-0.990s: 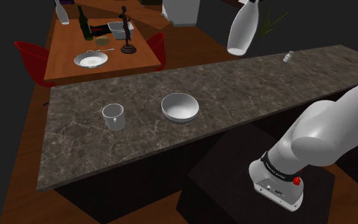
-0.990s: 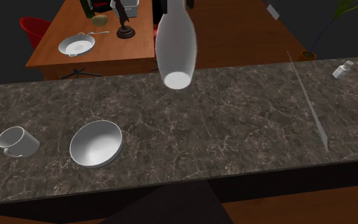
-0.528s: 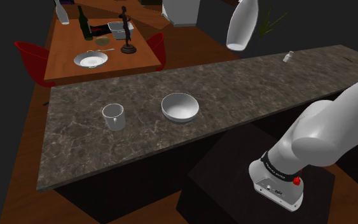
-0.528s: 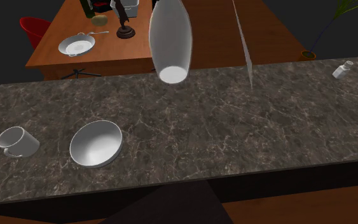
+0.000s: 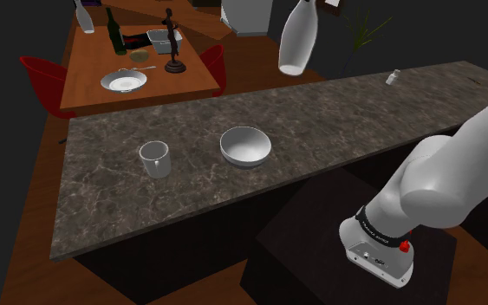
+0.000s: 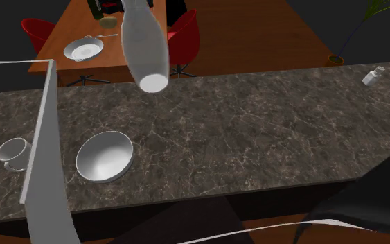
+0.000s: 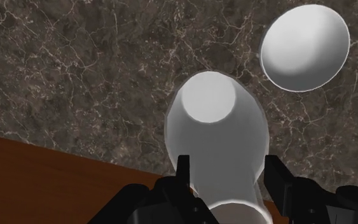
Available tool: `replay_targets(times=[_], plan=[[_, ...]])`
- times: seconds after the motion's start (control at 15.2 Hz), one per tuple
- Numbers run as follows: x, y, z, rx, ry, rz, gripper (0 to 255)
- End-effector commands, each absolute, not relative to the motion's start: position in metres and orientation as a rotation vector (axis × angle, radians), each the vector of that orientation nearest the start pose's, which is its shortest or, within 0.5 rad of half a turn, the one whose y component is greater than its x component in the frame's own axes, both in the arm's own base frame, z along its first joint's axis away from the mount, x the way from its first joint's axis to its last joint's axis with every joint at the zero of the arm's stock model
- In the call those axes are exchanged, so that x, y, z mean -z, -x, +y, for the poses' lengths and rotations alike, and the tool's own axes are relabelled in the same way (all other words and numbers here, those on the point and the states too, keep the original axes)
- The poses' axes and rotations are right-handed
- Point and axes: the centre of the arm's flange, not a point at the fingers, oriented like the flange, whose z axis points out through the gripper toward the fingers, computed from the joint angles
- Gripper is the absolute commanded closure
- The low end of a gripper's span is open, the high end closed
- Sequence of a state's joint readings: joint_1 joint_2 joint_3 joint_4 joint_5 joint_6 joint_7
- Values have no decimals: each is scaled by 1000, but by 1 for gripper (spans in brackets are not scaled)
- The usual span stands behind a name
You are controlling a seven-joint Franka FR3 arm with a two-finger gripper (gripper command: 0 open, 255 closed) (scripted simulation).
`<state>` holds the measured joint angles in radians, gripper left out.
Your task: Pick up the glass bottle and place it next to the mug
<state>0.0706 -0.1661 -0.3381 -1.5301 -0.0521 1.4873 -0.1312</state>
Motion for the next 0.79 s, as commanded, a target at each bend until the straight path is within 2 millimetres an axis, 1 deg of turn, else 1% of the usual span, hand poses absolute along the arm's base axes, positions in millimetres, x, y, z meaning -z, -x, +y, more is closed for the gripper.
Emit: replay_targets(times=[0.0,0.73], plan=[[-707,-481,-135,179,3148,227,255],[-665,-565,-23,179,3148,227,255]])
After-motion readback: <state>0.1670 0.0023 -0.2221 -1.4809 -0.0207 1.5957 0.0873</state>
